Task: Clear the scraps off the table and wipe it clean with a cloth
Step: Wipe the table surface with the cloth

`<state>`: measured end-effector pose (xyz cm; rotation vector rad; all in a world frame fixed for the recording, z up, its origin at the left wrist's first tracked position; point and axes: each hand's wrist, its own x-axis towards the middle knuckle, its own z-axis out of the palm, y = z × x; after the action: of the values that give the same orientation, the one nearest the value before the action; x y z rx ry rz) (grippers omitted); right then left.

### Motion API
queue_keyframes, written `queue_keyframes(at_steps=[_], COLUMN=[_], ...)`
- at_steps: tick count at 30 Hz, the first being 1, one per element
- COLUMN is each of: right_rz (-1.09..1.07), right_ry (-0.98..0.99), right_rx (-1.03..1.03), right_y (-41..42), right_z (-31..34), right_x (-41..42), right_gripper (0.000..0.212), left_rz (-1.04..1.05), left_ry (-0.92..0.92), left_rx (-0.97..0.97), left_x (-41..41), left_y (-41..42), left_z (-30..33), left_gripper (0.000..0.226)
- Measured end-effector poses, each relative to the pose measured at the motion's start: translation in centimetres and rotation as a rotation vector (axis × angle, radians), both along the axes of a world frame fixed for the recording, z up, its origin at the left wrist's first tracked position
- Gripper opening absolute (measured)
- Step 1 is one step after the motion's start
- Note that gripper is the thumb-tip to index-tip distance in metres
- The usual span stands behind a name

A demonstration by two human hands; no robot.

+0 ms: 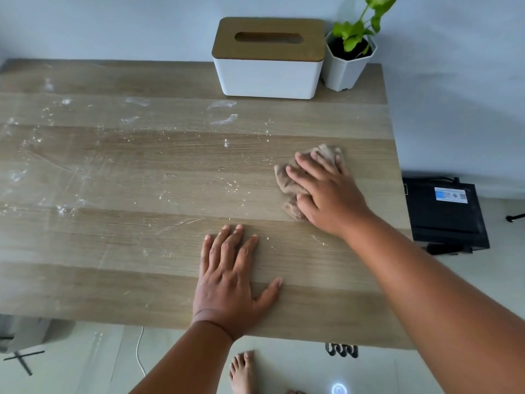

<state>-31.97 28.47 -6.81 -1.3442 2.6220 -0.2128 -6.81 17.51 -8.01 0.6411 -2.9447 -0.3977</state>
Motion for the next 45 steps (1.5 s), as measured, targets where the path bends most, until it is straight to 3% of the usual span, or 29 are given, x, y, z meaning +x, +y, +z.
queue_keyframes(at_steps=[5,11,16,22,24,27,31,37,42,45], right_rz=[-0.255,-0.504,-0.284,-0.014,-0.012,-0.173,-0.430,-0.145,0.055,-0.009], right_ry=[0.069,0.082,0.031,0.092,0.107,0.110,0.091,0.078,0.112,0.122], right_rx=[0.047,-0.014,0.042,0.004,0.004,0.068,0.115,0.040,-0.009,0.012], right_y=[8.4,1.9,-4.0,3.6,7.6,10.7,6.1,1.1,7.9,12.1], right_z=[-0.3,-0.5,-0.8,-1.1,-1.3,-1.1,-0.9,-0.5,-1.0,-1.0], right_x=[-0.4,-2.2,1.6,9.5,9.6,8.0,7.7,13.1,14.0,12.0], right_gripper=[0.063,0.065,0.066,0.068,0.068,0.068,0.067,0.069,0.068,0.067], left_rz=[-0.003,0.009,-0.003,0.000,0.000,-0.002,0.001,0.003,-0.001,-0.005], left_ry=[-0.001,-0.011,-0.009,0.004,0.001,-0.013,-0.023,-0.007,0.018,0.028], left_rx=[0.011,0.008,-0.002,0.035,0.039,0.041,0.048,0.058,0.061,0.058], left_x=[-0.2,0.0,0.0,-0.1,-0.1,-0.2,-0.1,0.0,-0.1,-0.1], left_y=[0.1,-0.1,-0.1,0.1,0.2,0.2,0.2,0.2,0.2,0.3], left_z=[0.1,0.2,0.2,0.7,0.8,1.0,0.9,0.9,0.9,0.9], left_gripper=[0.086,0.086,0.072,0.065,0.065,0.065,0.065,0.067,0.066,0.064])
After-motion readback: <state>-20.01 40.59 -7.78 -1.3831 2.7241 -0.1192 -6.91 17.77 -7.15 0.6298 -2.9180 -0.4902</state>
